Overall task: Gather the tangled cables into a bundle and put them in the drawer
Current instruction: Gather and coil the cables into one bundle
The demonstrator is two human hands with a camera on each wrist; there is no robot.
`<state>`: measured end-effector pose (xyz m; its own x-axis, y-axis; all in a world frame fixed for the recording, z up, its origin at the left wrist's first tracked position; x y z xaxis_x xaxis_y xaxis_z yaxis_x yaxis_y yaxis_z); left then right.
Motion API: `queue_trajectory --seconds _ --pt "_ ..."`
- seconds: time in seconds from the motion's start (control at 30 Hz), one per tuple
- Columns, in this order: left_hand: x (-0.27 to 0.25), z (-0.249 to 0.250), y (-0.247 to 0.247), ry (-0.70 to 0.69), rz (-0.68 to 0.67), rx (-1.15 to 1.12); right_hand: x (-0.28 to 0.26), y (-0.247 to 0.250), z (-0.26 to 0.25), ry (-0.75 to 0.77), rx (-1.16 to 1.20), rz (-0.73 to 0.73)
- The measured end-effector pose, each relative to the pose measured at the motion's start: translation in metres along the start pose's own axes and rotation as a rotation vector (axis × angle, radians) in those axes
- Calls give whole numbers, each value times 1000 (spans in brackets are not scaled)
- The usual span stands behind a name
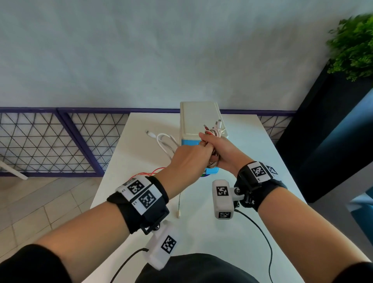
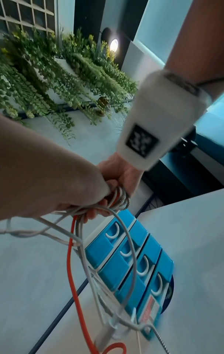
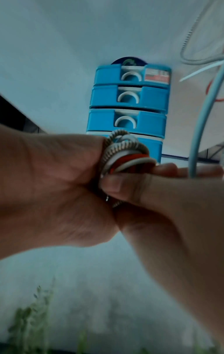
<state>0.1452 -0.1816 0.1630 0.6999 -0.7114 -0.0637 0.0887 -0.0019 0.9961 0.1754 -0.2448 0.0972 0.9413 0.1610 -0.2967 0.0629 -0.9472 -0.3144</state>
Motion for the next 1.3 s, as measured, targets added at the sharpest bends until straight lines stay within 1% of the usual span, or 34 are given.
queue_trajectory --seconds 0.07,0.13,0.2,0.27,0.33,0.4,0.47,0.5,0.53,0.6,0.7,0.77,0.83,0.9,1.0,1.03,1.1,1.13,1.17,1.2,1.23,1.3 --pt "2 -1 -8 17 -46 -10 2 13 -7 42 -170 128" --pt "5 -6 -15 31 -88 -131 3 24 -15 63 -341 245" --pt "7 -12 -17 39 -116 -271 4 25 -22 86 -366 273" --pt "9 -19 -23 53 -171 -339 2 24 -27 143 -274 279" --pt "11 -26 -35 80 -250 -389 -1 23 -31 213 -116 275" --pt "10 -33 -49 100 -296 -398 -1 21 -32 254 35 241" --pt "7 -39 -62 93 -316 -431 -1 18 -33 282 168 215" --pt "5 -40 -67 70 -312 -498 -3 17 -34 297 240 216" --pt "3 -40 -69 36 -293 -556 -5 16 -35 310 298 230" --pt "3 -41 -67 1 -209 -551 -8 18 -35 335 337 277" --pt "-1 -52 -67 85 -70 -428 -13 26 -41 362 283 350" --pt "-9 -63 -64 122 66 -384 -18 35 -48 390 222 407" --pt "-16 -77 -64 186 176 -380 -25 44 -55 420 153 471" --pt "-20 -92 -64 247 244 -411 -32 52 -60 450 95 534" --pt "-20 -111 -66 254 327 -540 -40 60 -63 479 40 607" --pt "-22 -115 -65 230 370 -632 -42 62 -62 483 30 626" --pt "-25 -124 -69 205 421 -910 -45 66 -63 489 14 659" --pt "-26 -127 -77 239 389 -1041 -46 68 -62 488 10 671" --pt "-25 -126 -85 280 303 -1099 -47 68 -62 489 11 677" --pt "-22 -122 -93 293 196 -1075 -47 68 -62 491 11 680" --pt "-19 -117 -99 269 93 -1038 -47 68 -63 492 7 684" --pt "-16 -107 -108 187 -22 -1057 -47 68 -64 489 -6 692"
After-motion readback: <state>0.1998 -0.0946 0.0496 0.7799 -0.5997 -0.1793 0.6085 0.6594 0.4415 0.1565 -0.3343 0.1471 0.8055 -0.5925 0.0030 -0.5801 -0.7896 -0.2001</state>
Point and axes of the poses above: each hand's wrist, its own x-axis towards the middle knuckle, its own y-axis out of the back of the hand, z = x × y, the point moved 10 cm from there along x, towards the middle knuckle, and after that the axes turned 13 degrees about -z, right-handed, at the moved point
